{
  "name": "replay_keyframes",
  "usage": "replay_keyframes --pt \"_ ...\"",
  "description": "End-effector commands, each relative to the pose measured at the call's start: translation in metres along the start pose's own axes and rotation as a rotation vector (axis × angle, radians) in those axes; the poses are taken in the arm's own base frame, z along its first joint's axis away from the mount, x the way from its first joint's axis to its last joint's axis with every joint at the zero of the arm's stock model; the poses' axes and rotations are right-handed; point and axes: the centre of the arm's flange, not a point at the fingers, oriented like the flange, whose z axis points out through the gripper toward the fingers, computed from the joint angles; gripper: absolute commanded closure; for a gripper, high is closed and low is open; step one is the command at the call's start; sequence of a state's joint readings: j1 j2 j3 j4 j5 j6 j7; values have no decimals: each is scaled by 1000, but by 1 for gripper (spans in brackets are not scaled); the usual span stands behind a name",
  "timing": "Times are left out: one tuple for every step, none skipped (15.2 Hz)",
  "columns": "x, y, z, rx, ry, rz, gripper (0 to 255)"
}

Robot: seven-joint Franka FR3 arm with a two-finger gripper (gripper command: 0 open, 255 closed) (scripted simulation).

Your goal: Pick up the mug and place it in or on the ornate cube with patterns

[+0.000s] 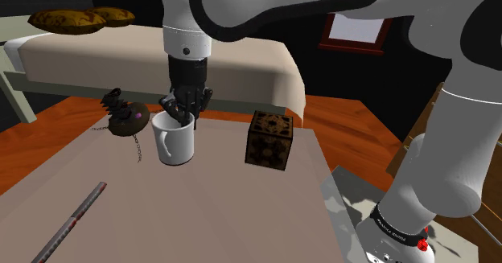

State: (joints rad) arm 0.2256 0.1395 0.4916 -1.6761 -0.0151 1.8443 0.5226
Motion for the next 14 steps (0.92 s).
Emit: replay_keyframes --pt "0 -1 -11 0 0 0 255" --pt "0 -1 -17 0 0 0 255" --pt "0 -2 -22 0 0 0 255" --pt "0 -2 -27 0 0 0 255" --pt "0 -2 -32 0 0 0 255" --pt "0 -3 -38 0 0 0 255" --pt "0 -3 -43 0 0 0 255" --pt "-3 10 -44 0 0 0 255" --pt "-7 22 -46 0 0 0 255" --pt "-10 35 -48 0 0 0 255" --pt "-14 47 -50 0 0 0 255" --pt "-17 60 -51 0 0 0 255" --pt "-20 73 -53 0 0 0 255" --pt "-24 85 -55 0 0 0 255"
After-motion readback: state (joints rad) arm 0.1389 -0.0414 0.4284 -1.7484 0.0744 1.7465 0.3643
